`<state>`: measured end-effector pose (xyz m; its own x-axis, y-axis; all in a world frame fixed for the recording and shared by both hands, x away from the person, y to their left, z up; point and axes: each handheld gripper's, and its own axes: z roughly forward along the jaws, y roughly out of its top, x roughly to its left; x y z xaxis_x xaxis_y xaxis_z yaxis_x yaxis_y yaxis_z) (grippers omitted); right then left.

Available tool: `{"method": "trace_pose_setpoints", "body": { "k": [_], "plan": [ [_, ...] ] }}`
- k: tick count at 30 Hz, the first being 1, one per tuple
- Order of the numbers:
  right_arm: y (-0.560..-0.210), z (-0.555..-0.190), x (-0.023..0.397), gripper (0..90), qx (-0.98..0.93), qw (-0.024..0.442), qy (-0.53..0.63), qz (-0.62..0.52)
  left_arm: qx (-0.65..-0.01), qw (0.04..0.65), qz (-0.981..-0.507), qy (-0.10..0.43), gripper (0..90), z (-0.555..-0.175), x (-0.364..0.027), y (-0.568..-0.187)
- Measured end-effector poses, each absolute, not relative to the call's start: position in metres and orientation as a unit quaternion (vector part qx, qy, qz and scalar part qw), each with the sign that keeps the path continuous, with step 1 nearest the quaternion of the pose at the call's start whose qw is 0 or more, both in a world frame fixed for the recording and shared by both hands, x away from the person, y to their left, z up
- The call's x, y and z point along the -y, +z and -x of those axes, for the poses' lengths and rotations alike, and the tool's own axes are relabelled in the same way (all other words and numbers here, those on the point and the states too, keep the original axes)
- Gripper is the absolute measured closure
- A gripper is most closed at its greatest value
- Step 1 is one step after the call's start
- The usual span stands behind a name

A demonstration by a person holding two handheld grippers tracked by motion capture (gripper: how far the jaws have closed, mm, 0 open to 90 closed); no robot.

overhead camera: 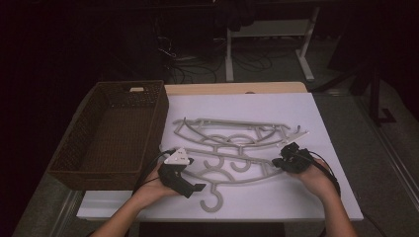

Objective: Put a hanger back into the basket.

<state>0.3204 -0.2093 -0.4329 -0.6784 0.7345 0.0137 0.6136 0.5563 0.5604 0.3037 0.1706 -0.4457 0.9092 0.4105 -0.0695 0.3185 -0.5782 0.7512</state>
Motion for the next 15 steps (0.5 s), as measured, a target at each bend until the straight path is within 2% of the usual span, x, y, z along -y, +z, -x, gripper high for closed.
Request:
{"method": "trace_pose_setpoints", "body": {
  "k": [9,15],
  "plan": [
    [-0.423,-0.315,0.21,89.1,-0.867,0.114,0.299,-0.383,-0.194,0.364,-0.909,0.054,0.0,-0.305,-0.168,-0.451],
    [-0.42,-0.296,0.201,89.1,-0.87,0.079,0.326,-0.361,-0.193,0.36,-0.911,0.054,0.0,-0.305,-0.167,-0.452]
  ]
}}
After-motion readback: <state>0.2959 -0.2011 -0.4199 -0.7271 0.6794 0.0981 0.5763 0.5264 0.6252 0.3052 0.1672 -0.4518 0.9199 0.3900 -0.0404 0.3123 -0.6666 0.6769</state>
